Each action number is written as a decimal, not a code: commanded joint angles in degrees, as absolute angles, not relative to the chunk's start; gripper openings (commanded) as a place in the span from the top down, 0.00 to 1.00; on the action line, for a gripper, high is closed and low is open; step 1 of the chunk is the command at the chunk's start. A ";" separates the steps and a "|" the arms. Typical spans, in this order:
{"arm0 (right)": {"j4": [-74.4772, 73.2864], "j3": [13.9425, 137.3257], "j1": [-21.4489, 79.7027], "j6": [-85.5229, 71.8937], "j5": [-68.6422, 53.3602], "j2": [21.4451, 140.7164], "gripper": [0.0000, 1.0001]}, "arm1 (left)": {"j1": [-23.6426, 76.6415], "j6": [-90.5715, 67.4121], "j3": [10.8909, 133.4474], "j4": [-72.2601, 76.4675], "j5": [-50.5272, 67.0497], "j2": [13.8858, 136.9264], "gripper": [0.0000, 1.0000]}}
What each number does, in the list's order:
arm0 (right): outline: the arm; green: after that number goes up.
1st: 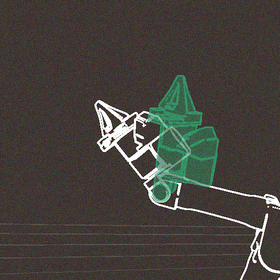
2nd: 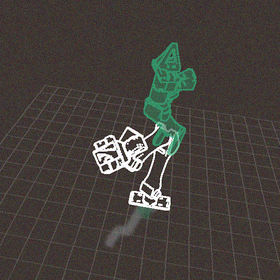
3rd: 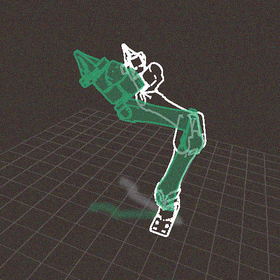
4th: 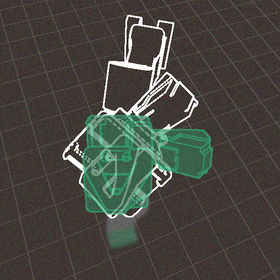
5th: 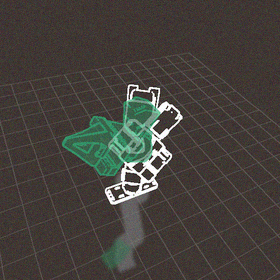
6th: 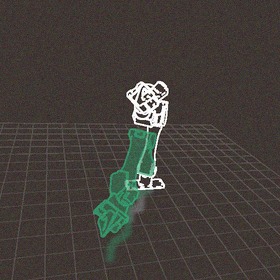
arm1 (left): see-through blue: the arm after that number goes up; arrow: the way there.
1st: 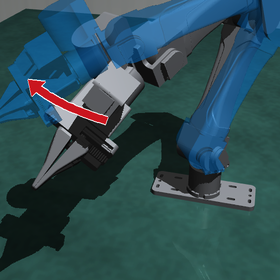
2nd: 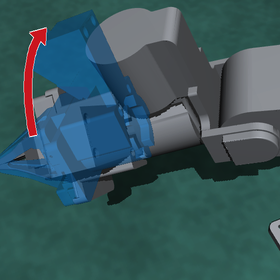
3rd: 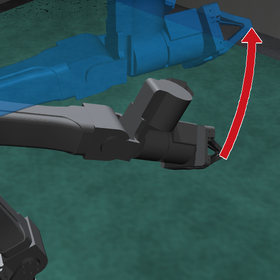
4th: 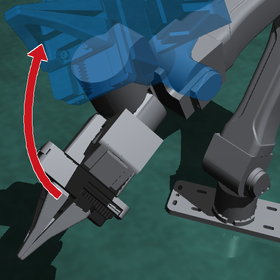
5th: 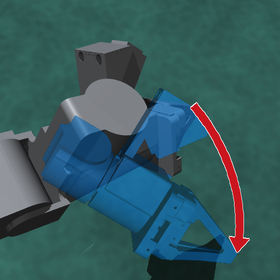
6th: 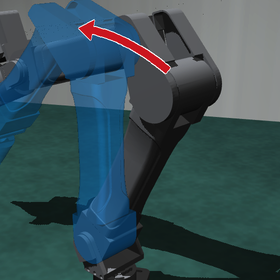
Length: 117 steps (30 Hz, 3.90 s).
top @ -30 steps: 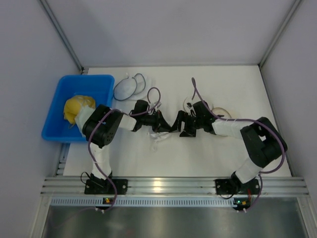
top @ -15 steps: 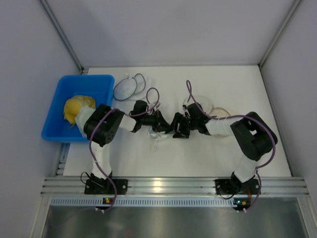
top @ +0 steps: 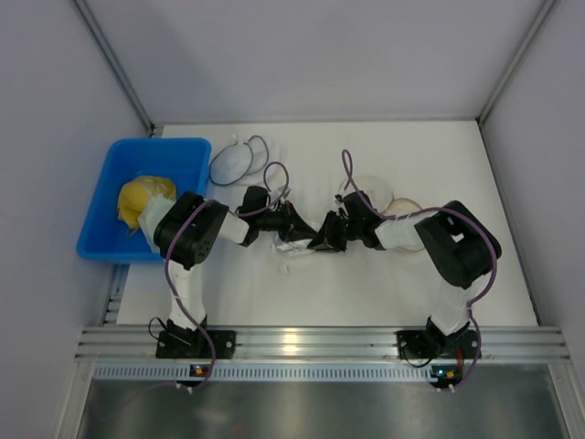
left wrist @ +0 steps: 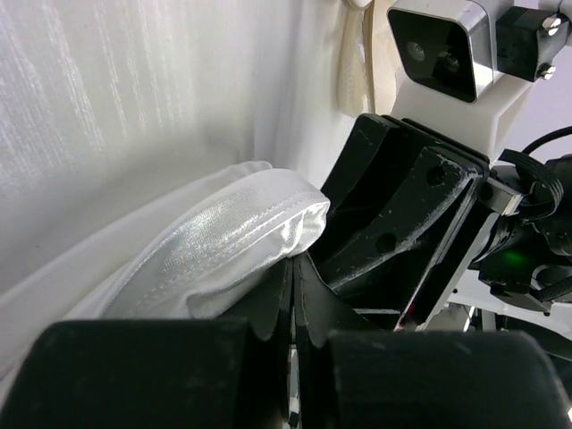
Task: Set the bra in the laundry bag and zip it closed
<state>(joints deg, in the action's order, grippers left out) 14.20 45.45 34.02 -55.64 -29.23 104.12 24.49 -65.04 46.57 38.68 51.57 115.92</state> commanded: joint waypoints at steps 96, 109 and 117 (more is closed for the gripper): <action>-37.79 68.72 0.97 28.21 1.22 93.42 0.40 | 13.19 -23.47 70.67 -14.68 47.64 82.27 1.00; -38.59 72.60 8.34 30.94 -8.35 96.95 1.00 | 4.75 -24.69 63.91 -12.57 46.14 70.93 1.00; -38.32 73.56 21.79 22.86 -15.55 94.22 1.00 | 5.27 -35.40 53.28 -6.78 50.27 67.15 1.00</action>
<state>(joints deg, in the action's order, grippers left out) -38.65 70.70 18.59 27.59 -10.52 97.76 4.91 -29.08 56.49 -12.14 47.40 69.08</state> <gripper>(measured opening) 0.011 0.133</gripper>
